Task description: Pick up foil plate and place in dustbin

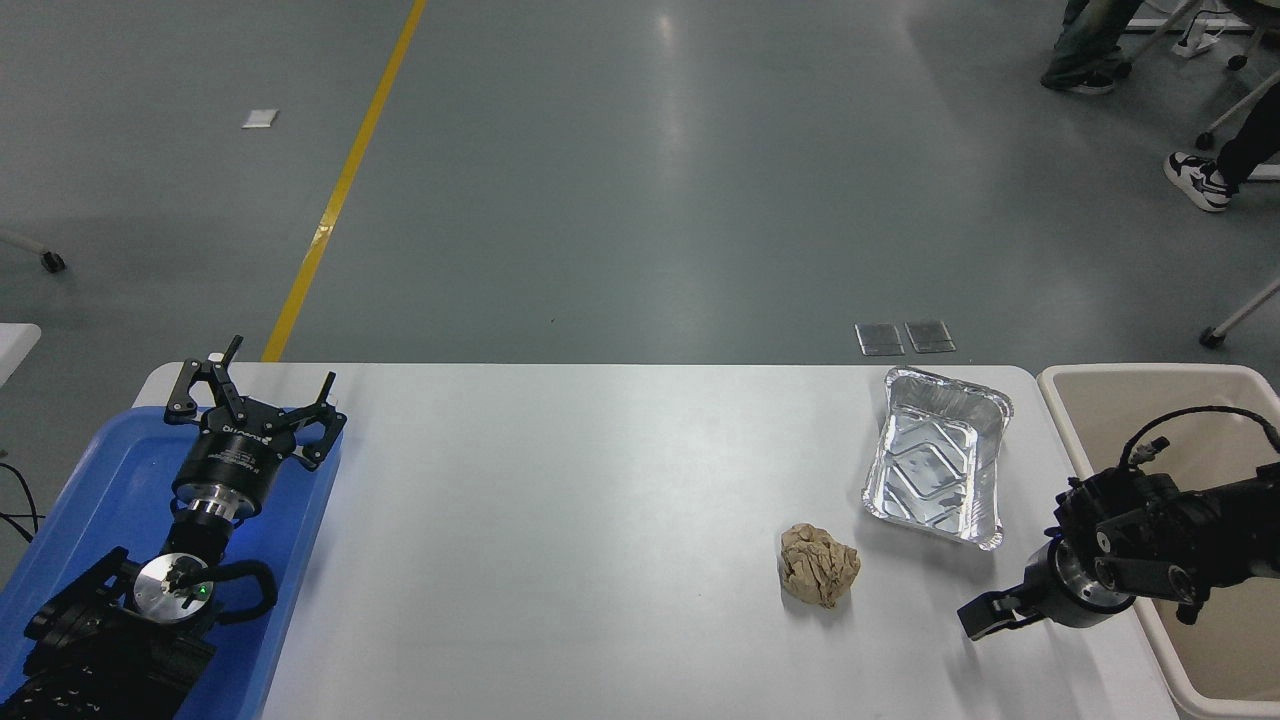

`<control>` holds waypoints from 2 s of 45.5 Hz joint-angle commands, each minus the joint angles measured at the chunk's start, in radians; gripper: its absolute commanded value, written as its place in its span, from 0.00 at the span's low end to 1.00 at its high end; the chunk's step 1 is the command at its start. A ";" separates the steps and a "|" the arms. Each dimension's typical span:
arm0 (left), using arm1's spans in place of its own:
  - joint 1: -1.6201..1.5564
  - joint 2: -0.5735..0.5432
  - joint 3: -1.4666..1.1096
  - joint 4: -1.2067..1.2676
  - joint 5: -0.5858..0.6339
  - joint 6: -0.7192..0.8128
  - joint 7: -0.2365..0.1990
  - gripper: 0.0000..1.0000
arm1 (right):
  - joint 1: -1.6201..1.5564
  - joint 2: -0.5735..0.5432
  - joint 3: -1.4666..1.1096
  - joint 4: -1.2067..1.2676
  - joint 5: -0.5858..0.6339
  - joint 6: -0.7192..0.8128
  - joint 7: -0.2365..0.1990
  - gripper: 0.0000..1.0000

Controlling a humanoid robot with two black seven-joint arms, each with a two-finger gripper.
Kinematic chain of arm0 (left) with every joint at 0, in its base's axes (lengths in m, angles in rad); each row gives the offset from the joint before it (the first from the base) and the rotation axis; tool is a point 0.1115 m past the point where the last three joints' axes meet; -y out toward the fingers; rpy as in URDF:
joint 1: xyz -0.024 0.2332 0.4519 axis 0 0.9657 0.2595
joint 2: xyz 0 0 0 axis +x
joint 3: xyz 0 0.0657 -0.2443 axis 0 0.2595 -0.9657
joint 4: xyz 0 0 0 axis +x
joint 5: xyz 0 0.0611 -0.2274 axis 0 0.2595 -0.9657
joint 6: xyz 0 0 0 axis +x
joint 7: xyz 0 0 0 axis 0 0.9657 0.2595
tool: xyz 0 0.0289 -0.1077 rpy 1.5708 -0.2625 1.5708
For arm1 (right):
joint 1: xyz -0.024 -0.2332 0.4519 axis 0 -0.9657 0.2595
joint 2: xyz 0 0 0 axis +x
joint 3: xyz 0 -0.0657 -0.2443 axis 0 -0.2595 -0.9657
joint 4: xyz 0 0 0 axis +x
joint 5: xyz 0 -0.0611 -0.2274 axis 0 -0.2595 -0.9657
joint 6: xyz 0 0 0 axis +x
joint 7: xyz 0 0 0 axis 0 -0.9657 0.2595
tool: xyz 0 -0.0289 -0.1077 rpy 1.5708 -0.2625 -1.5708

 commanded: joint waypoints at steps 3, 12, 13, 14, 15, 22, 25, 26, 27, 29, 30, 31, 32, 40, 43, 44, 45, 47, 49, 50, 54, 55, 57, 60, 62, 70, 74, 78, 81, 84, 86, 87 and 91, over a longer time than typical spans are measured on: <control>0.000 0.000 -0.001 0.000 -0.002 0.000 0.001 0.99 | -0.032 0.020 -0.001 -0.024 -0.007 -0.006 -0.002 1.00; -0.001 0.000 0.002 0.000 0.000 0.000 0.000 0.99 | -0.018 0.011 -0.003 -0.015 -0.006 -0.006 -0.002 1.00; -0.001 0.002 0.002 0.000 0.000 0.000 0.000 0.99 | -0.012 0.008 -0.003 -0.013 -0.006 -0.006 -0.002 1.00; -0.001 0.000 0.004 0.000 0.000 0.000 0.001 0.99 | -0.005 0.007 -0.006 -0.009 -0.006 -0.004 -0.002 1.00; -0.001 0.000 0.004 -0.002 0.000 0.000 0.000 0.99 | 0.009 0.001 -0.007 -0.005 -0.007 -0.003 0.000 1.00; -0.001 0.002 0.004 0.000 0.000 0.000 0.000 0.99 | 0.129 -0.081 -0.021 0.093 -0.004 0.008 0.000 1.00; -0.001 0.002 0.004 0.000 0.000 0.000 0.000 0.99 | 0.211 -0.128 -0.030 0.159 -0.001 0.013 -0.002 1.00; -0.001 0.002 0.004 0.000 0.000 0.000 0.000 0.99 | 0.239 -0.145 -0.036 0.181 -0.001 0.020 -0.002 1.00; -0.001 0.002 0.004 0.000 0.000 0.000 0.000 0.99 | 0.270 -0.160 -0.044 0.203 0.000 0.029 -0.002 1.00; -0.001 0.002 0.004 0.000 0.000 0.000 0.000 0.99 | 0.334 -0.188 -0.056 0.246 0.000 0.049 -0.002 1.00; -0.001 0.002 0.004 -0.002 0.000 0.000 0.000 0.99 | 0.363 -0.202 -0.061 0.266 0.002 0.059 -0.002 1.00; -0.001 0.002 0.004 0.000 0.000 0.000 0.000 0.99 | 0.394 -0.217 -0.065 0.287 0.003 0.068 -0.002 1.00; -0.001 0.002 0.004 0.000 0.000 0.000 0.000 0.99 | 0.422 -0.236 -0.069 0.309 0.005 0.077 0.000 1.00; -0.001 0.002 0.004 0.000 0.000 0.000 0.000 0.99 | 0.667 -0.371 -0.091 0.504 0.104 0.197 0.001 1.00; -0.001 0.002 0.004 0.000 0.000 0.000 0.000 0.99 | 0.759 -0.394 -0.125 0.544 0.154 0.223 0.001 1.00; -0.001 0.002 0.004 0.000 -0.002 0.000 0.000 0.99 | 0.791 -0.398 -0.137 0.556 0.166 0.230 0.001 1.00; -0.001 0.002 0.004 0.000 0.000 0.000 0.000 0.99 | 0.823 -0.401 -0.148 0.568 0.180 0.240 0.003 1.00; -0.001 0.002 0.004 0.000 0.000 0.000 0.000 0.99 | 0.885 -0.407 -0.159 0.593 0.223 0.276 0.009 1.00; -0.001 0.002 0.002 0.000 0.000 0.000 0.000 0.99 | 0.934 -0.423 -0.158 0.614 0.293 0.342 0.009 1.00; -0.001 0.002 0.002 0.000 0.000 0.000 0.000 0.99 | 0.954 -0.430 -0.154 0.622 0.330 0.368 0.009 1.00; -0.001 0.002 0.001 0.000 -0.002 0.000 0.000 0.99 | 1.002 -0.428 -0.153 0.639 0.430 0.399 0.004 1.00; -0.001 0.002 0.001 0.000 -0.002 0.000 0.000 0.99 | 1.008 -0.426 -0.153 0.639 0.437 0.399 0.001 1.00; -0.001 0.002 0.002 0.000 0.000 0.000 0.000 0.99 | 1.019 -0.412 -0.162 0.631 0.442 0.398 -0.002 1.00; -0.001 0.002 0.002 0.000 0.000 0.000 0.000 0.99 | 1.041 -0.377 -0.176 0.622 0.439 0.398 -0.003 1.00; -0.003 0.002 0.002 0.000 0.000 0.000 0.000 0.99 | 1.063 -0.355 -0.197 0.611 0.431 0.398 -0.005 1.00; -0.003 0.002 0.005 -0.002 0.000 0.000 0.001 0.99 | 1.158 -0.260 -0.276 0.577 0.402 0.387 -0.003 1.00; -0.004 0.003 0.007 -0.002 0.000 0.000 0.001 0.99 | 1.203 -0.250 -0.282 0.565 0.398 0.390 -0.003 1.00; -0.004 0.003 0.007 -0.002 0.000 0.000 0.003 0.99 | 1.206 -0.220 -0.280 0.515 0.396 0.392 -0.003 1.00; -0.004 0.003 0.007 -0.002 0.000 0.000 0.003 0.99 | 1.197 -0.207 -0.280 0.481 0.396 0.387 -0.003 1.00; -0.003 0.003 0.007 -0.002 0.000 0.000 0.003 0.99 | 1.166 -0.204 -0.279 0.438 0.396 0.382 -0.003 1.00; -0.004 0.003 0.007 -0.002 0.000 0.000 0.003 0.99 | 1.120 -0.202 -0.276 0.410 0.392 0.376 -0.003 1.00; -0.004 0.003 0.007 -0.002 0.000 0.000 0.003 0.99 | 1.096 -0.200 -0.274 0.397 0.387 0.370 -0.003 1.00; -0.004 0.003 0.007 -0.002 0.000 0.000 0.003 0.99 | 0.982 -0.184 -0.271 0.317 0.362 0.312 -0.003 1.00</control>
